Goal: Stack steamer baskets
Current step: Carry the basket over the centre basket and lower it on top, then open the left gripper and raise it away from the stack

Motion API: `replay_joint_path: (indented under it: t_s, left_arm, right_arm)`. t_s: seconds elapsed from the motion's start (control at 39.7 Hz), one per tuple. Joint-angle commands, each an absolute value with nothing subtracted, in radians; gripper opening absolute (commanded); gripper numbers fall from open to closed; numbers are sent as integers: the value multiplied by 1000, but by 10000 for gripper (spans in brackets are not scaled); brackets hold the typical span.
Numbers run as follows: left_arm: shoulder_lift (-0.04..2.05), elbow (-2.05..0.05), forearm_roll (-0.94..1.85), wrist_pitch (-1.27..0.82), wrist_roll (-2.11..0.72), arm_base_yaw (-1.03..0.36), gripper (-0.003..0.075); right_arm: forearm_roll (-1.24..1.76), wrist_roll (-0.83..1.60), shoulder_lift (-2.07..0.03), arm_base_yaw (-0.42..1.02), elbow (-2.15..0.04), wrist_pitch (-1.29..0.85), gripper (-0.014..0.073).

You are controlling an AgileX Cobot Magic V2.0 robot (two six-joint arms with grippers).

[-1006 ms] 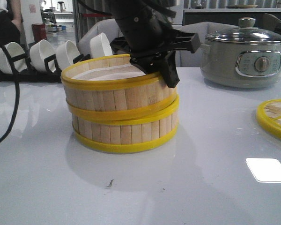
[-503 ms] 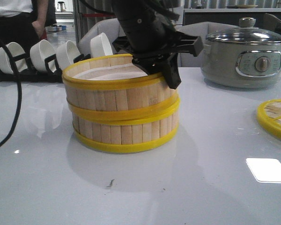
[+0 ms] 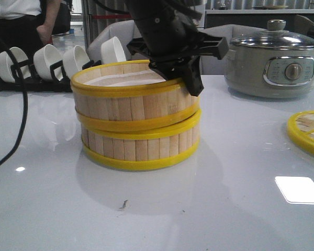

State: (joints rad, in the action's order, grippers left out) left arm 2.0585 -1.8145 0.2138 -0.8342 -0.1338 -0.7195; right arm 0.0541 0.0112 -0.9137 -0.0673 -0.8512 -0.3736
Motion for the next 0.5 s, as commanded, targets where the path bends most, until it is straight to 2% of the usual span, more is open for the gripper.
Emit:
replay_joint_path:
  t_s: [0.0,0.48]
  left_arm:
    - [1998,-1881,284,-748,-140,-748,86]
    - [1998,-1886,256,-784,-139,-748,86]
  right_arm:
    - [60,10,-906,-71,-891,-288,462]
    - [60,10,-906,-71,-891,-286,462]
